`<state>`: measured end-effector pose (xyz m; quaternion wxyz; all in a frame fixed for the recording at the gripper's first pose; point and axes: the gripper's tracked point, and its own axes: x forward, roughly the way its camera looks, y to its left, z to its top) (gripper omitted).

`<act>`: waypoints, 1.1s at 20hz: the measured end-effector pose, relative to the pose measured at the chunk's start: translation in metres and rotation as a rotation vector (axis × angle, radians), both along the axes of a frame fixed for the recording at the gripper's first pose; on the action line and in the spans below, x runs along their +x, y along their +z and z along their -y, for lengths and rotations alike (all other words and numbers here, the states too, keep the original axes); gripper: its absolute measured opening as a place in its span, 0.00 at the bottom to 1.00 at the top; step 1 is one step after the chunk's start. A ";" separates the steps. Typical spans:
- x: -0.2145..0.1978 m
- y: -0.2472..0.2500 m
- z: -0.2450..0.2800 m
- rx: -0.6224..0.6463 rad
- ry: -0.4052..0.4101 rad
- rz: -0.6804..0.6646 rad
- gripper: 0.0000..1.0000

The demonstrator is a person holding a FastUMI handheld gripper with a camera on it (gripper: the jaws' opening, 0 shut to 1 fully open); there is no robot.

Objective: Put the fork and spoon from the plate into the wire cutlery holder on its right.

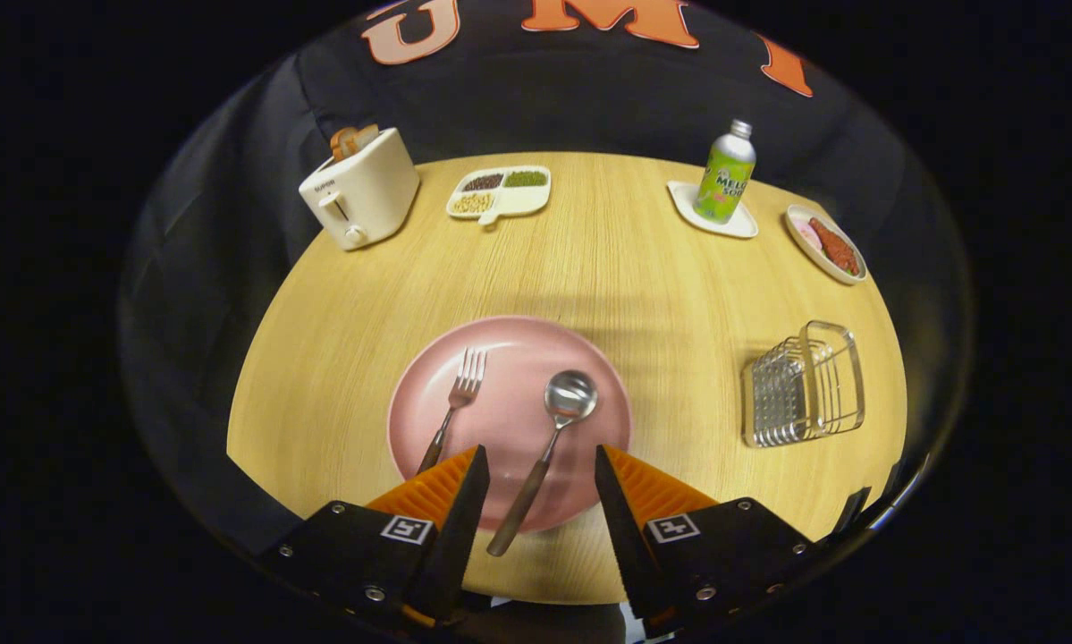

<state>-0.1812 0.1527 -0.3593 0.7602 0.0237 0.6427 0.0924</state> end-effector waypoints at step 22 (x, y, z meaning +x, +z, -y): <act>-0.030 -0.046 0.000 -0.047 -0.037 -0.263 0.08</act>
